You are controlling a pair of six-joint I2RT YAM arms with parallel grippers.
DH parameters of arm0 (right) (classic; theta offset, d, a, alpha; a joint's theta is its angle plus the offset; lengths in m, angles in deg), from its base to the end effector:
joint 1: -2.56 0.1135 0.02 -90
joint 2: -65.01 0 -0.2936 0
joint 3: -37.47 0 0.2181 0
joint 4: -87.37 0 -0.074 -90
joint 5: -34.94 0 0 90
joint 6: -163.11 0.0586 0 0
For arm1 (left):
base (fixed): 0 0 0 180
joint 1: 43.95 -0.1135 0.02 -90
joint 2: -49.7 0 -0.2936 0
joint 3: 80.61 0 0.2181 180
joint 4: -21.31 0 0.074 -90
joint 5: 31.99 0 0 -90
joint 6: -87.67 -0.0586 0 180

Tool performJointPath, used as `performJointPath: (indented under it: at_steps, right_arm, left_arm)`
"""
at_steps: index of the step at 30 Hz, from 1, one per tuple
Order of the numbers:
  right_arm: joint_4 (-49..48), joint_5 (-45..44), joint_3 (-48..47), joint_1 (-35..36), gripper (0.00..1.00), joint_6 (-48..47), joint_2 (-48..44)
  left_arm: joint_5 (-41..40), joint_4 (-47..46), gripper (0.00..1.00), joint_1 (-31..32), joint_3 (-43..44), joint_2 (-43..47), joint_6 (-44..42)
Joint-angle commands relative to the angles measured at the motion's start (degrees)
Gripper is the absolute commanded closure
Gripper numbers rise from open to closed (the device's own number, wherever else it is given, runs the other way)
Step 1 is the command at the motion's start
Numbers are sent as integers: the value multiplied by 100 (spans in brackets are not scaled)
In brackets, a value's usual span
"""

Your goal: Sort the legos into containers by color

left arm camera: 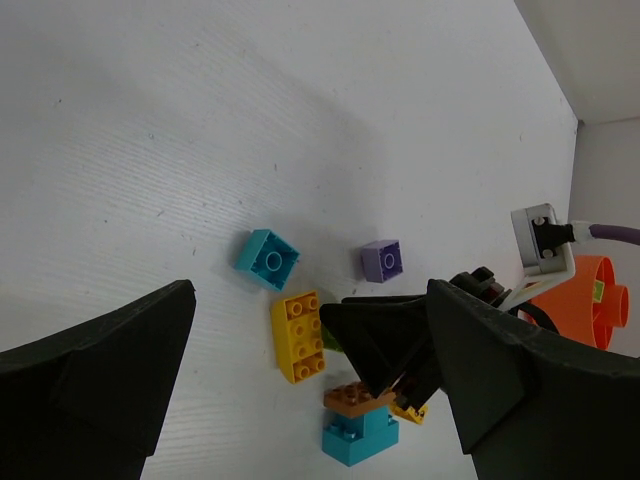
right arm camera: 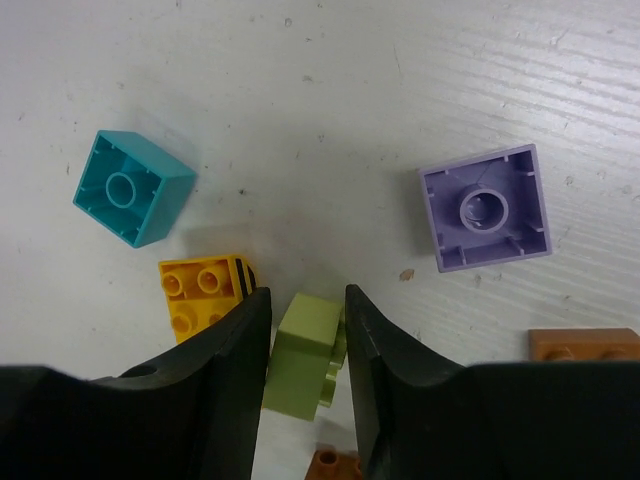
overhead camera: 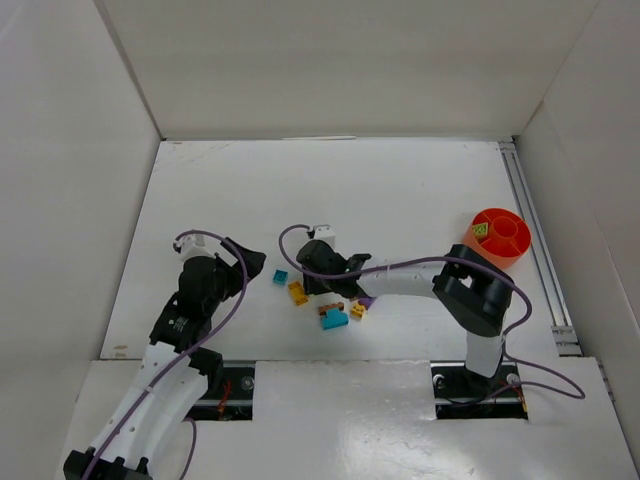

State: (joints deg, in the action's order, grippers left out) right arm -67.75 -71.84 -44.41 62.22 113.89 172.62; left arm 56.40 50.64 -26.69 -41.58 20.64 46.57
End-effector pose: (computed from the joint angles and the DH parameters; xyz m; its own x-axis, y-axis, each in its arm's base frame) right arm 0.2105 0.3262 0.1981 -0.7749 -0.0859 -0.6263 -0.3006 0.9216 0.2455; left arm 0.0991 -0.0291 0.2499 -0.4125 -0.6606 -0.6272 -0.0602 0.7068 -0.7048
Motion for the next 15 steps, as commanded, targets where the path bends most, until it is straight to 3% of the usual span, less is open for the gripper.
performJointPath:
  at_steps: [1, 6, 11, 15]
  right_arm:
    - [-214, -54, -194, 72, 59, 220, 32]
    - [-135, -2, -80, 72, 62, 273, 32]
    - [-135, -1, 43, 72, 83, 256, -135]
    - [-135, -185, 96, 72, 88, -94, -634]
  left_arm:
    - [125, -237, 0, -3, -31, 49, -83]
    - [125, -238, 0, -3, -31, 49, -83]
    - [125, -238, 0, -3, -31, 49, -83]
    - [231, -308, 0, -3, -83, 49, -135]
